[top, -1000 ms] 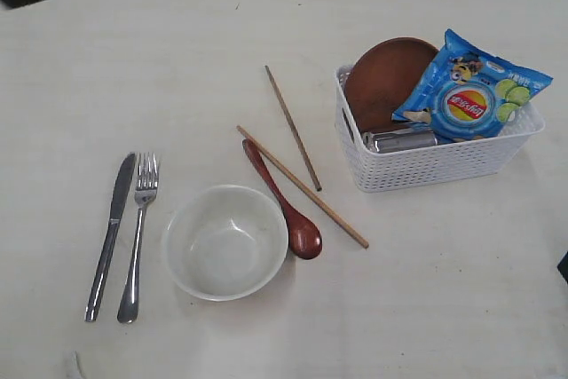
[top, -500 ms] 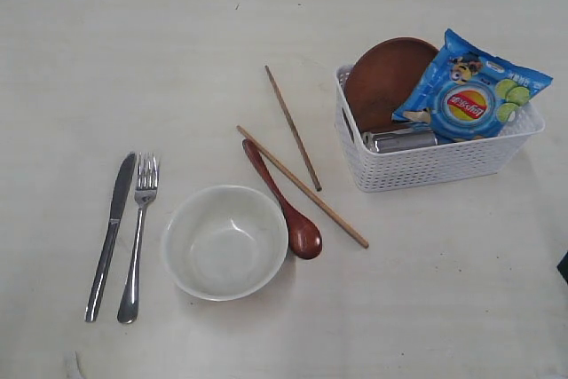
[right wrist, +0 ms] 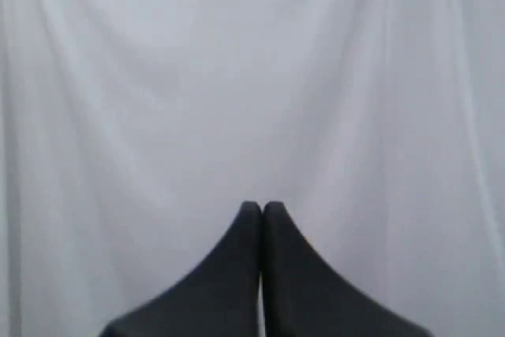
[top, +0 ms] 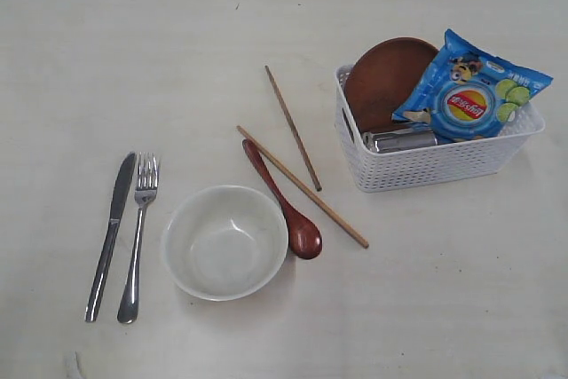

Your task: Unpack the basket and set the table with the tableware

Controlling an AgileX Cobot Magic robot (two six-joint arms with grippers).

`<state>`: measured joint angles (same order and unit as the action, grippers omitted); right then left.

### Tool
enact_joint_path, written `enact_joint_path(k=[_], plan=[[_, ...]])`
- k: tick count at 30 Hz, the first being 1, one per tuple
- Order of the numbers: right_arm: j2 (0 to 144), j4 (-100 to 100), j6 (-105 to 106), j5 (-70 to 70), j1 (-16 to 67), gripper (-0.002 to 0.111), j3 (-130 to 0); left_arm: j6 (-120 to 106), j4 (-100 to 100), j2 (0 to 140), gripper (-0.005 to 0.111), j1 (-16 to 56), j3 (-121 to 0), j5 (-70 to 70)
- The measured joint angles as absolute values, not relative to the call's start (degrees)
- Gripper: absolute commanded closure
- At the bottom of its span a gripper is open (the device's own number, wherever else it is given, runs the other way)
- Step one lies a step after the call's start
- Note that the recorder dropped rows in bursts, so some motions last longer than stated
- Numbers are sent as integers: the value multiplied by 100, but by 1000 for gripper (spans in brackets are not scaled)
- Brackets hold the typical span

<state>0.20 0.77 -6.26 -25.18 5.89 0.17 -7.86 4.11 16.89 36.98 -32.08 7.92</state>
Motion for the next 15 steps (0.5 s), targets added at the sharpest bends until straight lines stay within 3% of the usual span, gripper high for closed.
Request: enact_joint_path(k=[4, 7, 9, 15], plan=[[10, 346, -1014, -5046, 589, 109, 17, -788, 425, 1689, 107, 3698, -3208, 792], [10, 728, -1708, -5487, 589, 109, -191, -788, 425, 1689, 107, 3698, -3208, 804], [10, 942, -1979, -4520, 589, 109, -607, -788, 425, 1689, 107, 3698, -3208, 814], [766, 1019, -1853, 111, 589, 109, -2376, -788, 425, 1689, 107, 3698, -3208, 857]])
